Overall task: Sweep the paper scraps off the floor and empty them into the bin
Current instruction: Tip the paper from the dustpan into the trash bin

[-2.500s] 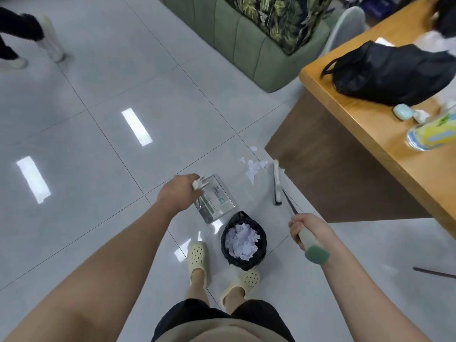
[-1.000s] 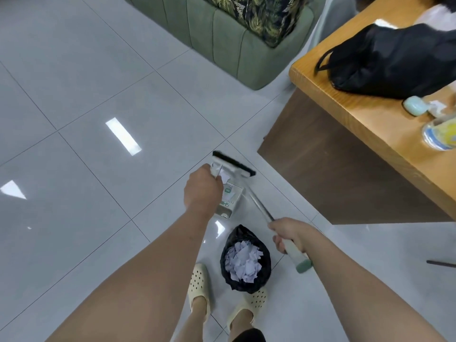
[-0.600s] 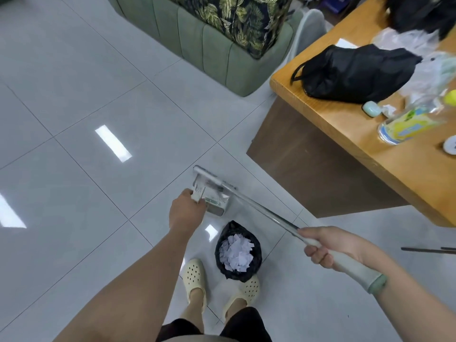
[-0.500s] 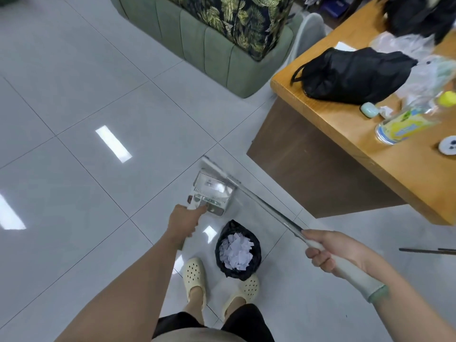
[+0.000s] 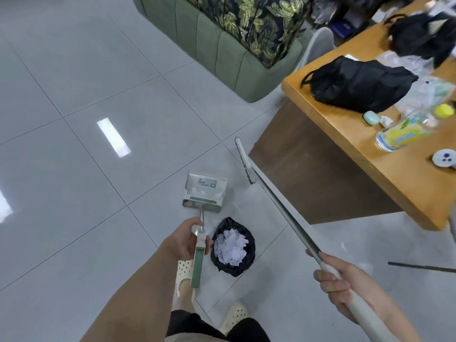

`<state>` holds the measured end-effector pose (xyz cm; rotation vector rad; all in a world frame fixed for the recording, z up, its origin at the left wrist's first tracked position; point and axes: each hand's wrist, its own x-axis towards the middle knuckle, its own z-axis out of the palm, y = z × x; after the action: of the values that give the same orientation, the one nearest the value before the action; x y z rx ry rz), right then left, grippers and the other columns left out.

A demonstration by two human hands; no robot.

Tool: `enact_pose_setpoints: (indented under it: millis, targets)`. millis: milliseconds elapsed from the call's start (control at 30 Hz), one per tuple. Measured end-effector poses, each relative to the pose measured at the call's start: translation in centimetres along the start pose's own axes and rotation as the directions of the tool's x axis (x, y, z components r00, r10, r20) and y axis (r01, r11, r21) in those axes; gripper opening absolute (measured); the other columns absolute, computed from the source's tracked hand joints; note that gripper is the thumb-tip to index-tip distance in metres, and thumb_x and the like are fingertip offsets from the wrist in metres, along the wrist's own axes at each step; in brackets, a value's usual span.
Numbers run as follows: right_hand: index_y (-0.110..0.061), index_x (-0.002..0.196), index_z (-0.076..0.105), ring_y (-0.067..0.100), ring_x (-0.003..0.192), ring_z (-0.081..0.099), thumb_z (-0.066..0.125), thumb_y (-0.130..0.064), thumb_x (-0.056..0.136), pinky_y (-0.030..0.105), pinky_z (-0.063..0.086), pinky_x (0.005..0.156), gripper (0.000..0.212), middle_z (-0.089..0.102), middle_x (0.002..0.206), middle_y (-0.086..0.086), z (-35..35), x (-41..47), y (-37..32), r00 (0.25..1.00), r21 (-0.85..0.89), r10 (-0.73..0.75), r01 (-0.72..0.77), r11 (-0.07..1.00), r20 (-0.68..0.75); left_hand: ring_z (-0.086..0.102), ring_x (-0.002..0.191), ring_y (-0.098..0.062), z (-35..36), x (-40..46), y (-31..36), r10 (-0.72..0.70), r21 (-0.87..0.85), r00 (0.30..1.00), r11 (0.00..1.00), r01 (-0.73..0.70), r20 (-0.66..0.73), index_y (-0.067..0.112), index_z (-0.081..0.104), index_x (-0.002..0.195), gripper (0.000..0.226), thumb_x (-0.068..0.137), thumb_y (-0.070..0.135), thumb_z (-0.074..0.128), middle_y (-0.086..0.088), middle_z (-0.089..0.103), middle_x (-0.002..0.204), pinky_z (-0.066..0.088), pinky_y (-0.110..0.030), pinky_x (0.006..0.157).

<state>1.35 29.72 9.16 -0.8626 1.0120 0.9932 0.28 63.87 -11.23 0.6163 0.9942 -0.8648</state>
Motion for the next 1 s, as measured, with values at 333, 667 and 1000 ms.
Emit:
enact_pose_setpoints:
  millis: [333, 667, 1000]
  targets:
    - [-0.015, 0.105, 0.069, 0.012, 0.033, 0.024, 0.080, -0.015, 0.074, 0.016, 0.011, 0.044, 0.033, 0.030, 0.055, 0.010, -9.8, -6.9, 3.1, 0.997, -0.370, 0.061, -0.074, 0.926, -0.048, 0.042, 0.045, -0.016, 3.7, -0.6, -10.3, 0.324, 0.123, 0.925, 0.945, -0.305, -0.196, 0.010, 0.054, 0.114, 0.042, 0.087, 0.041, 0.059, -0.005, 0.051, 0.069, 0.050, -0.027, 0.061]
    - [-0.013, 0.104, 0.054, 0.009, 0.039, 0.020, 0.053, -0.019, 0.097, 0.010, 0.018, 0.037, 0.010, 0.029, 0.058, 0.008, -18.3, -13.1, 6.8, 0.958, -0.566, -0.253, 0.135, 0.813, -0.135, 0.032, 0.039, -0.013, 3.1, -6.7, -20.0, 0.460, -0.020, 0.867, 0.881, -0.472, -0.192, 0.008, 0.051, 0.083, 0.033, 0.084, 0.040, 0.060, 0.000, 0.038, 0.052, 0.027, -0.021, 0.037]
    - [-0.019, 0.090, 0.045, 0.008, 0.036, 0.020, 0.057, -0.020, 0.089, 0.009, 0.018, 0.035, 0.013, 0.029, 0.061, 0.003, -20.3, -14.5, 11.7, 0.947, -0.468, -0.312, 0.246, 0.849, -0.069, 0.032, 0.037, -0.015, -2.0, -14.7, -27.7, 0.481, 0.177, 0.848, 0.875, -0.450, -0.223, 0.006, 0.048, 0.089, 0.029, 0.091, 0.034, 0.055, -0.003, 0.039, 0.057, 0.025, -0.019, 0.040]
